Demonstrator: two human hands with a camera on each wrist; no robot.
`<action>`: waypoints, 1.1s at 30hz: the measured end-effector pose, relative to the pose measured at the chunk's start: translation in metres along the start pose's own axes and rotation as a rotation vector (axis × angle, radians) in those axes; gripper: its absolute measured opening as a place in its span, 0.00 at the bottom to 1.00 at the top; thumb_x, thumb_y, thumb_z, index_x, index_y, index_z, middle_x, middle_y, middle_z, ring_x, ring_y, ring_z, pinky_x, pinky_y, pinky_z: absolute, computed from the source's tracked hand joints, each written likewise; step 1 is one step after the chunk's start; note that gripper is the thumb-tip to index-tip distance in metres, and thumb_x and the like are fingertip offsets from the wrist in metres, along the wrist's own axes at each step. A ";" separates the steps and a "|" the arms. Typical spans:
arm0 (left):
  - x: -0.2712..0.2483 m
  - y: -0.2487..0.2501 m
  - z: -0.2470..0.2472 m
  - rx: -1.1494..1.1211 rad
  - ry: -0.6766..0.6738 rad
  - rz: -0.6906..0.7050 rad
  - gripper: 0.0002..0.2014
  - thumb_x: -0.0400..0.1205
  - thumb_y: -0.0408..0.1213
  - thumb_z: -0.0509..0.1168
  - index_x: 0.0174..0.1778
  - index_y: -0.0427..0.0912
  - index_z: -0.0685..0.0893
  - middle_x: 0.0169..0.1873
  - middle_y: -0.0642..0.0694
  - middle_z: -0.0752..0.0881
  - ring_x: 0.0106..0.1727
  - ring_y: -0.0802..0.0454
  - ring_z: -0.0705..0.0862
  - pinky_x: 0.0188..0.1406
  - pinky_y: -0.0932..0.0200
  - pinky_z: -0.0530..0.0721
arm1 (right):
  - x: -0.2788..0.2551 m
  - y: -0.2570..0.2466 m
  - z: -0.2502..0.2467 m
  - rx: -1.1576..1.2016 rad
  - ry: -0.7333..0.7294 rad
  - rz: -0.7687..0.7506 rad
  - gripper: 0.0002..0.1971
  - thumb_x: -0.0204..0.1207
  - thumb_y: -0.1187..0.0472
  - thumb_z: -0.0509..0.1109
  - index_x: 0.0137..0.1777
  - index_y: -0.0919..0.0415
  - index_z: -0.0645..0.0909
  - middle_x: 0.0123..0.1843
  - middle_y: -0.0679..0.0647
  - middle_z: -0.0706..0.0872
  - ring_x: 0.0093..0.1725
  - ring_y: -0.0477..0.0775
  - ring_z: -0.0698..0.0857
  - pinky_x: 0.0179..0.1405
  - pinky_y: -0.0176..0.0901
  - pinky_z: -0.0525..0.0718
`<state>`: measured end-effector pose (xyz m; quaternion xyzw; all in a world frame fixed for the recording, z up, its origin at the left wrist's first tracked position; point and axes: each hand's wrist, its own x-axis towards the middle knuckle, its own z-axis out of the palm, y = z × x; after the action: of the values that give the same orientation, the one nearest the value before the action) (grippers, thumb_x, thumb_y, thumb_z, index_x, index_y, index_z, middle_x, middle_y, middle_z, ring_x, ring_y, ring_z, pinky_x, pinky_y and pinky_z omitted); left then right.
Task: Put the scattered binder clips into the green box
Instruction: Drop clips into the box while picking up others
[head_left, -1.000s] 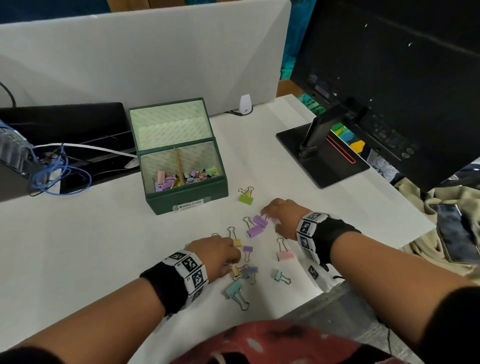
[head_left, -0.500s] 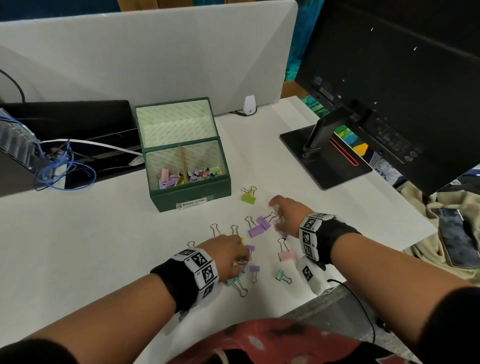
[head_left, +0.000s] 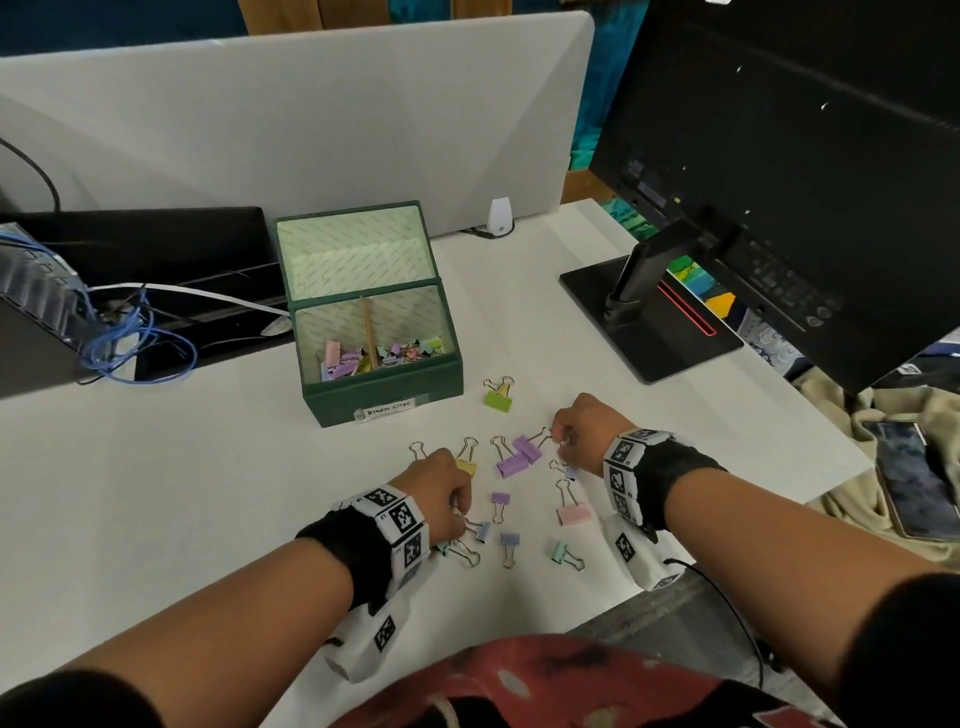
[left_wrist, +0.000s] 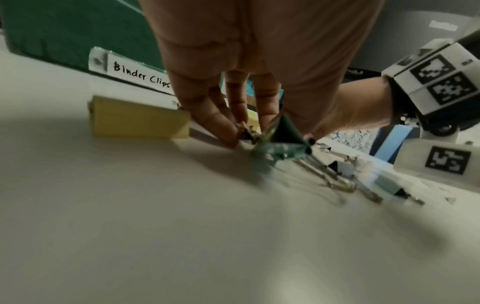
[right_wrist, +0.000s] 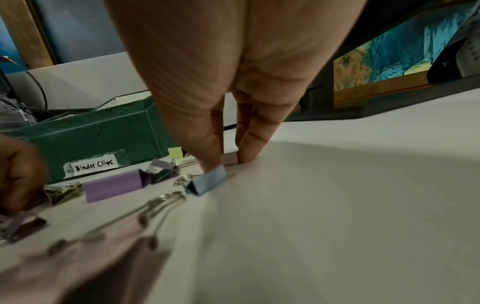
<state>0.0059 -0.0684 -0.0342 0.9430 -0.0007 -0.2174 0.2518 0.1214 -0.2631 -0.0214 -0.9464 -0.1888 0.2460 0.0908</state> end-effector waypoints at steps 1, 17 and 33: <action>0.001 0.000 0.000 -0.020 0.008 -0.004 0.07 0.72 0.33 0.70 0.45 0.42 0.85 0.48 0.51 0.71 0.47 0.54 0.76 0.53 0.61 0.79 | 0.001 -0.001 0.000 -0.004 -0.005 0.008 0.10 0.74 0.64 0.68 0.54 0.59 0.81 0.52 0.53 0.69 0.49 0.54 0.76 0.48 0.39 0.75; -0.006 -0.009 -0.061 -0.353 0.355 -0.018 0.15 0.74 0.31 0.71 0.34 0.59 0.80 0.44 0.54 0.76 0.38 0.58 0.77 0.40 0.70 0.75 | 0.010 0.004 -0.008 -0.029 -0.019 0.027 0.07 0.69 0.64 0.70 0.35 0.56 0.74 0.49 0.52 0.72 0.42 0.53 0.77 0.31 0.34 0.70; 0.029 -0.008 -0.122 -0.329 0.598 -0.133 0.08 0.83 0.38 0.62 0.54 0.48 0.84 0.50 0.50 0.83 0.37 0.60 0.79 0.32 0.71 0.71 | 0.020 -0.013 -0.047 0.274 0.168 -0.019 0.08 0.67 0.64 0.73 0.40 0.56 0.76 0.44 0.53 0.77 0.41 0.53 0.77 0.35 0.39 0.72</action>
<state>0.0816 -0.0069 0.0448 0.9097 0.1696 0.0553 0.3749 0.1574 -0.2468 0.0140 -0.9405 -0.1541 0.1884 0.2371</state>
